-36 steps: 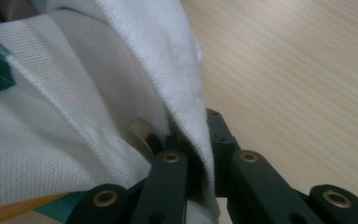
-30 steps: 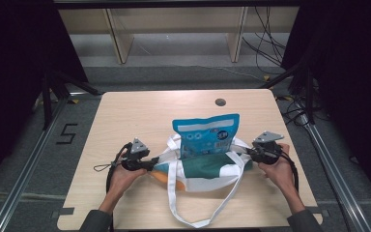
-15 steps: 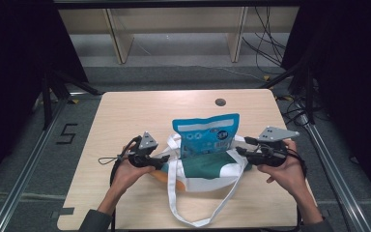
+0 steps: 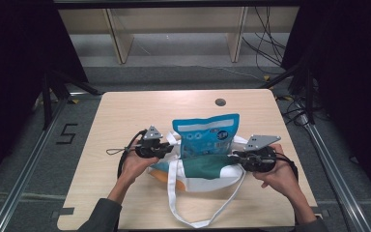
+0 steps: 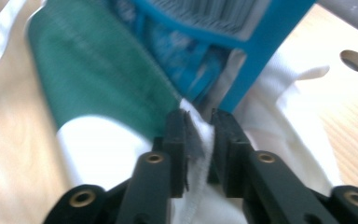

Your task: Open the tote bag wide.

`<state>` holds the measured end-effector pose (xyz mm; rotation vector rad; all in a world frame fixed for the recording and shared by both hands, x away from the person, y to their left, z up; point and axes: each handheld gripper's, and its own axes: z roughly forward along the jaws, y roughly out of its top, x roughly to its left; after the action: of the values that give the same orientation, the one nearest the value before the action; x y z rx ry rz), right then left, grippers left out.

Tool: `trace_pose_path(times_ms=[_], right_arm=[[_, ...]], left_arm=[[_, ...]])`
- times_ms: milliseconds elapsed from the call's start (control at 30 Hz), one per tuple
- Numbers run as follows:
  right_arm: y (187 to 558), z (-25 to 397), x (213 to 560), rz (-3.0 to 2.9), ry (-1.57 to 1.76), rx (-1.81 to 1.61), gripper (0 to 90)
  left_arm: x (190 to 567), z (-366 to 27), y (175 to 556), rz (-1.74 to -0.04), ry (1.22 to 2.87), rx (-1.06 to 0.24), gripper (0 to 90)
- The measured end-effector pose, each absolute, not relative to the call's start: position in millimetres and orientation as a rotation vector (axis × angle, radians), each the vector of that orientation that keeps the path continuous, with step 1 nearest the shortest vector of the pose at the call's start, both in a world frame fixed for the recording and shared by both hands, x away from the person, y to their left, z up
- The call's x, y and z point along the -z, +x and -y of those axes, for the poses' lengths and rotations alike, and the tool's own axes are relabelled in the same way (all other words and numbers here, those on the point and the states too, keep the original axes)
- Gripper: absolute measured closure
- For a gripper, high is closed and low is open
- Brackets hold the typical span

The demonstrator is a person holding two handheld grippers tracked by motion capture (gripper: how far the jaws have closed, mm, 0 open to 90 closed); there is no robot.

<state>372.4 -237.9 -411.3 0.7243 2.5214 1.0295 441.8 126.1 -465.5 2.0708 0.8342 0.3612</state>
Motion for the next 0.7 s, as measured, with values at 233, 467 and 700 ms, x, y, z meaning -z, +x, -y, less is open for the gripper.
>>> trace_pose_path(times_ms=[233, 467, 700], right_arm=[[335, 250, 415, -2.589, 0.664, -0.997, 83.3], [321, 245, 451, -2.71, 0.689, -0.891, 83.9], [324, 237, 480, -2.752, 0.768, -0.824, 84.8]], left_arm=[[470, -130, 470, -0.926, 2.068, -0.328, 84.8], [488, -117, 488, -1.008, 2.123, -0.275, 84.0], [498, -116, 486, -1.01, 2.181, -0.313, 74.3]])
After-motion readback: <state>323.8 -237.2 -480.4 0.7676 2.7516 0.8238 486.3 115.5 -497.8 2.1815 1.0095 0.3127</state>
